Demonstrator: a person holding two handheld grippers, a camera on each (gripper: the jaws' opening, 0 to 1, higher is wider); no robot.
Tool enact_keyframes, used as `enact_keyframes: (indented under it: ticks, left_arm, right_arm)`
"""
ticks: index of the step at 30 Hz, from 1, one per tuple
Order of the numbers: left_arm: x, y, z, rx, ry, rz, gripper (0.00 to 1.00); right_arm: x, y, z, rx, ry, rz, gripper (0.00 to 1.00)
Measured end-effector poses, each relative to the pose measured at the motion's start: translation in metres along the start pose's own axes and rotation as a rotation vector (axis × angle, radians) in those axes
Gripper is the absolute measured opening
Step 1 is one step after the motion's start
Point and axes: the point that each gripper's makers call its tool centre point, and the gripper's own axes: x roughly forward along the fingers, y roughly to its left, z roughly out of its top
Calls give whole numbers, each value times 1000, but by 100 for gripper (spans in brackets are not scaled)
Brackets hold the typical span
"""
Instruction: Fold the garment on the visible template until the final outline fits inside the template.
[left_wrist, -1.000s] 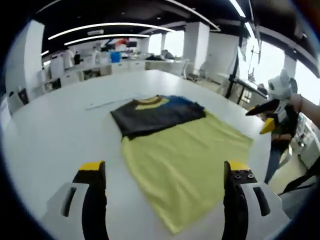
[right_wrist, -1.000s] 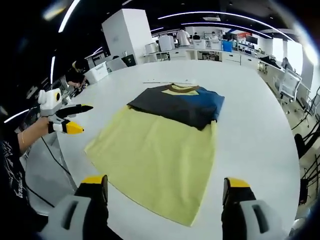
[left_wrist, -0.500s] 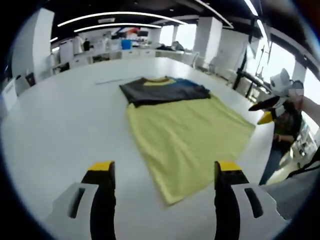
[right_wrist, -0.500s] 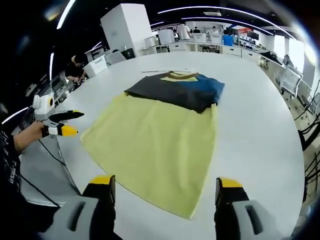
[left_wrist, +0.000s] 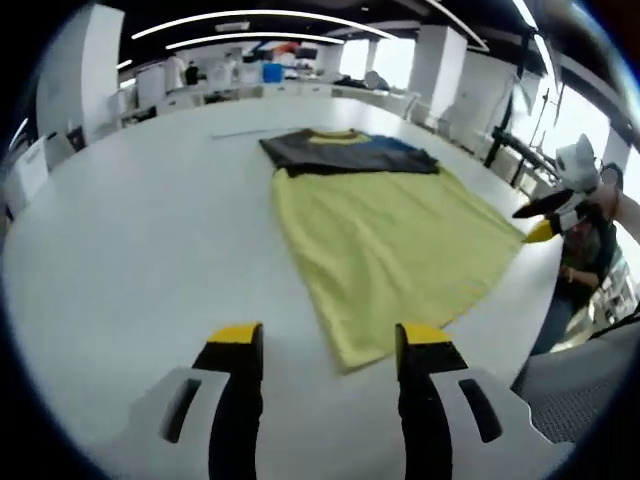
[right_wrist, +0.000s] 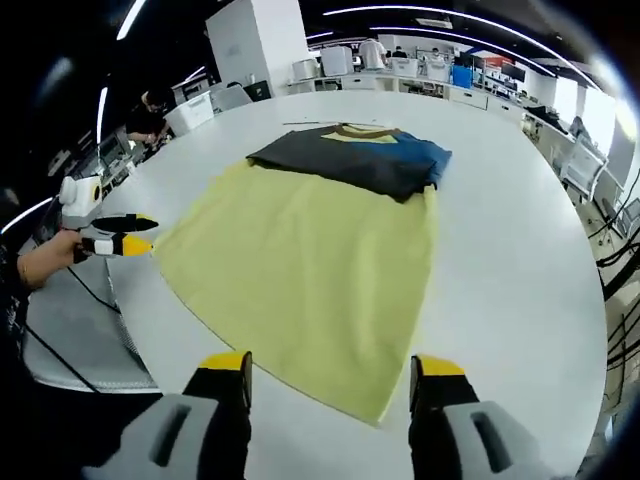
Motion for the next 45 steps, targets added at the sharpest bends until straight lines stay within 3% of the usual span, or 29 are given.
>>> enact_keyframes:
  ticks: [5, 15, 22, 26, 29, 35, 38, 45]
  left_arm:
    - [-1, -3, -5, -42, 11, -3, 43]
    - [1, -2, -9, -36, 26, 12, 32]
    - [0, -3, -13, -35, 53, 31, 26]
    - [1, -5, -15, -17, 82, 31, 17]
    - [3, -8, -16, -48, 80, 19, 14]
    - [7, -14, -15, -50, 84, 11, 7]
    - [8, -11, -16, -23, 103, 40, 1]
    - [4, -14, -18, -16, 138, 34, 0]
  right_arm:
    - [-2, 0, -4, 27, -3, -6, 46]
    - [-3, -11, -15, 46, 11, -63, 41]
    - [-2, -18, -19, 91, 12, -99, 27]
    - [-3, -24, -22, 103, 15, -128, 19]
    - [-4, -27, -23, 111, 16, -145, 14]
    - [-4, -30, -23, 126, 12, -159, 7]
    - [-4, -28, -23, 131, 10, -160, 5]
    - [-6, -23, -24, 146, 14, -149, 0]
